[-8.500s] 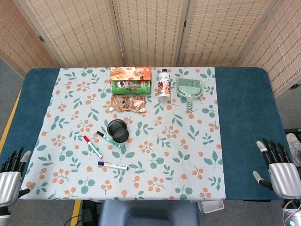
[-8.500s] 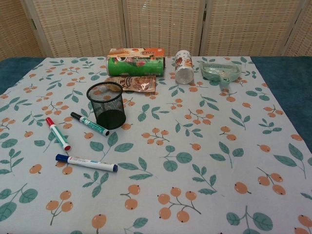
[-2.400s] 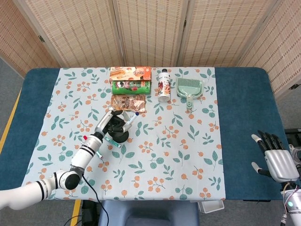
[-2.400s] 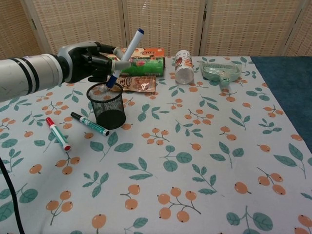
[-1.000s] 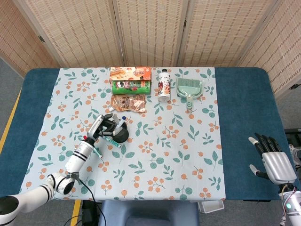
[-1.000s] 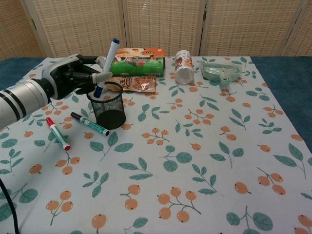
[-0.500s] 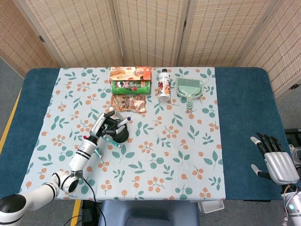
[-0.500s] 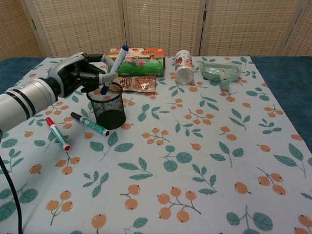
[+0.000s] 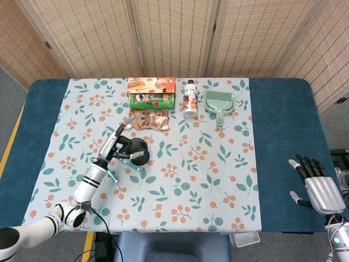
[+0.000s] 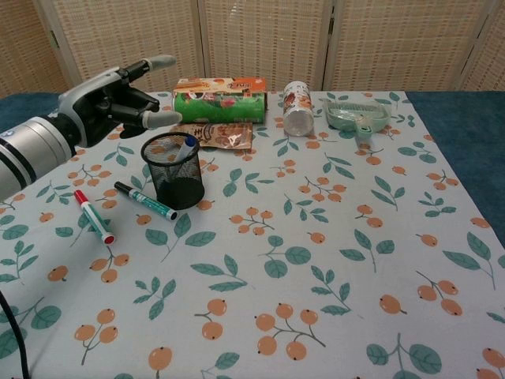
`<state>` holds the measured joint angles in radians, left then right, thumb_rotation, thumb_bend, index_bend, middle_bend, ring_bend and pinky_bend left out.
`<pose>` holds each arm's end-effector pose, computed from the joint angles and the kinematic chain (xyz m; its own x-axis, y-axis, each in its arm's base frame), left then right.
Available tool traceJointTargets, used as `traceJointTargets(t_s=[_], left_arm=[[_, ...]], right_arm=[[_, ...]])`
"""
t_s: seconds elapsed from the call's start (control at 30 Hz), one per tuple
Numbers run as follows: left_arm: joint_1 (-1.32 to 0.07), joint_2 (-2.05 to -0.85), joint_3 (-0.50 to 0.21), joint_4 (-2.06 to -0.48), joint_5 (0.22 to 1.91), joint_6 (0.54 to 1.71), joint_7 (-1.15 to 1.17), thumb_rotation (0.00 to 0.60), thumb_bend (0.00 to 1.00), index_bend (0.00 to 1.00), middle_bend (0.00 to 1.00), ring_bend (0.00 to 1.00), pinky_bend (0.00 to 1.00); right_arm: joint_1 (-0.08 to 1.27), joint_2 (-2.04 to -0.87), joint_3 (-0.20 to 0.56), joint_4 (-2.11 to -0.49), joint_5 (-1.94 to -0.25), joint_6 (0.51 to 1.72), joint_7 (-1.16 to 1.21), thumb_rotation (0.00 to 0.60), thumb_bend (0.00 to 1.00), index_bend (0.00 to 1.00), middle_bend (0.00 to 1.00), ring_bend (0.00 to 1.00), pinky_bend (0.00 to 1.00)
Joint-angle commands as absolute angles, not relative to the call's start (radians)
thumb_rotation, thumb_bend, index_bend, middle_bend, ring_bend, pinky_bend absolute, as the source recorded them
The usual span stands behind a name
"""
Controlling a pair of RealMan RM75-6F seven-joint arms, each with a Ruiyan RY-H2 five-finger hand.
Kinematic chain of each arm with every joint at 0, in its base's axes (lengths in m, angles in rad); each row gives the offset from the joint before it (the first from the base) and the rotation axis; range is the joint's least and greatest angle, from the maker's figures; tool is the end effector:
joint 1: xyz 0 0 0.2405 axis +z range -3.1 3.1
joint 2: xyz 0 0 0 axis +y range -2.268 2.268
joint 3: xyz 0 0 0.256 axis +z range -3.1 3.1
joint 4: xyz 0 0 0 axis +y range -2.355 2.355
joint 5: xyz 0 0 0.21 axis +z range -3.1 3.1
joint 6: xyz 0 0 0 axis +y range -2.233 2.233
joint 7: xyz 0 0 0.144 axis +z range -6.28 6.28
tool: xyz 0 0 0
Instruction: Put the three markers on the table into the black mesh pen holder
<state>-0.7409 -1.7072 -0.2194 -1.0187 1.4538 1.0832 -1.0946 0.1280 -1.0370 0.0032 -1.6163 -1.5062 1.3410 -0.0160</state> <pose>-0.1664 0.3867 -0.0095 -0.5409 0.3976 0.7412 0.7402 -0.1935 0.6440 -0.3213 -0.1832 0.1610 0.4832 -0.1649 0.8598 -0.8748 -0.0513 0.4818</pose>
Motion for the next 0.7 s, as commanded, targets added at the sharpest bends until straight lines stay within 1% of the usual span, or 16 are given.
traceJointTargets(t_s=[0.03, 0.13, 0.2, 0.27, 0.33, 0.47, 0.57, 0.7], left_arm=[[-0.666, -1.551, -0.185, -1.199, 1.48, 1.164, -0.901, 0.6, 0.18, 0.1, 0.93, 0.89, 0.93], [-0.6, -1.412, -0.136, -1.355, 1.493, 1.202, -0.723, 0.6, 0.17, 0.1, 0.91, 0.87, 0.92], [-0.545, -1.301, -0.088, -1.468, 1.508, 1.234, -0.589, 0.6, 0.17, 0.11, 0.91, 0.87, 0.92], [-0.488, -1.214, -0.045, -1.547, 1.528, 1.283, -0.494, 0.6, 0.17, 0.15, 0.91, 0.87, 0.92], [-0.44, -1.149, -0.003, -1.589, 1.554, 1.32, -0.445, 0.6, 0.17, 0.18, 0.91, 0.87, 0.92], [-0.393, -1.087, 0.065, -1.56, 1.649, 1.37, -0.448, 0.6, 0.17, 0.27, 0.9, 0.87, 0.92], [-0.393, -1.075, 0.106, -1.494, 1.721, 1.361, -0.423, 0.6, 0.17, 0.28, 0.9, 0.87, 0.92], [-0.42, -1.115, 0.133, -1.402, 1.808, 1.34, -0.397, 0.6, 0.17, 0.29, 0.9, 0.88, 0.92]], right_arm=[[0.126, -1.035, 0.003, -1.616, -1.51, 1.346, -0.012, 0.6, 0.28, 0.09, 0.0, 0.0, 0.0], [0.123, -1.033, 0.001, -1.617, -1.518, 1.356, -0.006, 0.6, 0.28, 0.09, 0.0, 0.0, 0.0], [0.122, -1.032, -0.001, -1.617, -1.526, 1.359, -0.003, 0.6, 0.28, 0.09, 0.0, 0.0, 0.0], [0.122, -1.033, -0.004, -1.618, -1.531, 1.359, -0.006, 0.6, 0.28, 0.09, 0.0, 0.0, 0.0], [0.122, -1.035, -0.006, -1.622, -1.534, 1.359, -0.013, 0.6, 0.28, 0.09, 0.0, 0.0, 0.0], [0.124, -1.042, -0.011, -1.628, -1.539, 1.352, -0.036, 0.6, 0.28, 0.09, 0.0, 0.0, 0.0], [0.126, -1.048, -0.012, -1.634, -1.537, 1.346, -0.053, 0.6, 0.28, 0.09, 0.0, 0.0, 0.0], [0.134, -1.057, -0.01, -1.637, -1.523, 1.326, -0.078, 0.6, 0.28, 0.09, 0.0, 0.0, 0.0]])
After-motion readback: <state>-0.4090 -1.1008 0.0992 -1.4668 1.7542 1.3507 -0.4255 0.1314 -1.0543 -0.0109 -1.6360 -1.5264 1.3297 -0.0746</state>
